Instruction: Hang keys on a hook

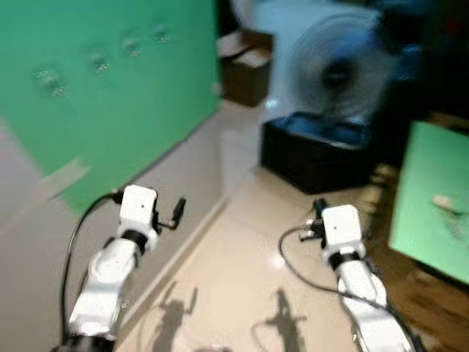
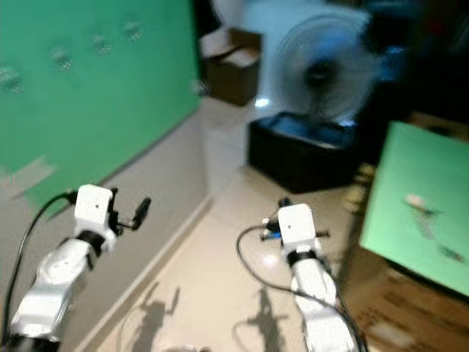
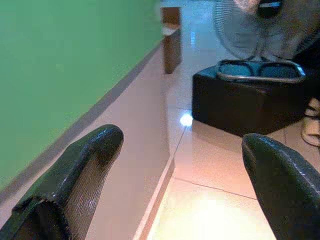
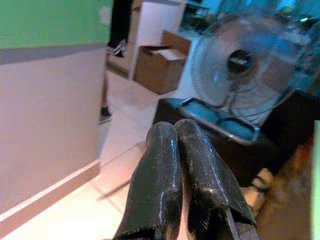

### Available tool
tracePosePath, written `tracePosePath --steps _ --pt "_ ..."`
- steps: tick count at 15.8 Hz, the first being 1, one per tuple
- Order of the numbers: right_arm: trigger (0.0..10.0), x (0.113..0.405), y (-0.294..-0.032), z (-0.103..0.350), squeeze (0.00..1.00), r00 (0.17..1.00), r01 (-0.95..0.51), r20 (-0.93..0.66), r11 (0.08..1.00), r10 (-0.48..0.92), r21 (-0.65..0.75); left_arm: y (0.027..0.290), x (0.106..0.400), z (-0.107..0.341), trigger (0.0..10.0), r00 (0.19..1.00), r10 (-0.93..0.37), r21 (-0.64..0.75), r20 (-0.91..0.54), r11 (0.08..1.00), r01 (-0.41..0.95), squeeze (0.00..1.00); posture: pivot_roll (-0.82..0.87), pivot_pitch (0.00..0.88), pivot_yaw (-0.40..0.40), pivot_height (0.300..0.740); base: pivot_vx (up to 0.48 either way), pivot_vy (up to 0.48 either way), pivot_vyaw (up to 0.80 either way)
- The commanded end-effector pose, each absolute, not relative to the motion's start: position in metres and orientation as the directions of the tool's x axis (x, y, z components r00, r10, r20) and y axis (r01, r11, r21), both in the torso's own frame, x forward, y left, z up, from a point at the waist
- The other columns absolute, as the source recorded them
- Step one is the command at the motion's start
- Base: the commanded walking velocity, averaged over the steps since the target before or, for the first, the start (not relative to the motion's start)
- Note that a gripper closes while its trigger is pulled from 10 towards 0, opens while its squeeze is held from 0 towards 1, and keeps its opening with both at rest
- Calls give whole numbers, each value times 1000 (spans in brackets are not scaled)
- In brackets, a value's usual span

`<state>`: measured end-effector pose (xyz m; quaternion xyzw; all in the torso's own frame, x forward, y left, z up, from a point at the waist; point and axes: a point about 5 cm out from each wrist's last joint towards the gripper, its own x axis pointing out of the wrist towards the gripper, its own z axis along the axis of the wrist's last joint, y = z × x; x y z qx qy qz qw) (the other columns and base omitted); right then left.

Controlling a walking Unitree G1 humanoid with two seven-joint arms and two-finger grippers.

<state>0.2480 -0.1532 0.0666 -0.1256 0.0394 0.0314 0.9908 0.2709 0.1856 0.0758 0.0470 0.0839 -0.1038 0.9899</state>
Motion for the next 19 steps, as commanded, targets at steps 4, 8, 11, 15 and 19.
tracePosePath --steps 4,8,11,15,19 --pt "0 256 -155 67 0 994 -84 -87 966 64 -245 188 272 74 10000 978 -156 46 -141 985 164 0 4 0 8 740 0 0 628" --pt "0 260 -161 69 0 994 -86 -81 963 68 -254 183 267 67 10000 973 -141 22 -181 989 148 0 12 0 -4 740 0 0 619" --pt "0 249 -161 66 0 995 -70 -88 966 49 -250 175 261 65 10000 969 -181 -31 -170 983 178 0 -15 0 7 740 0 0 619" --pt "0 248 -163 71 0 999 -15 -53 977 4 -213 191 256 70 10000 974 -171 -89 -146 983 159 0 -2 0 7 740 0 0 619" --pt "0 262 -152 71 0 997 -75 -47 973 66 -217 205 262 72 10000 983 -104 -21 -149 995 102 0 38 0 -20 740 0 0 619"
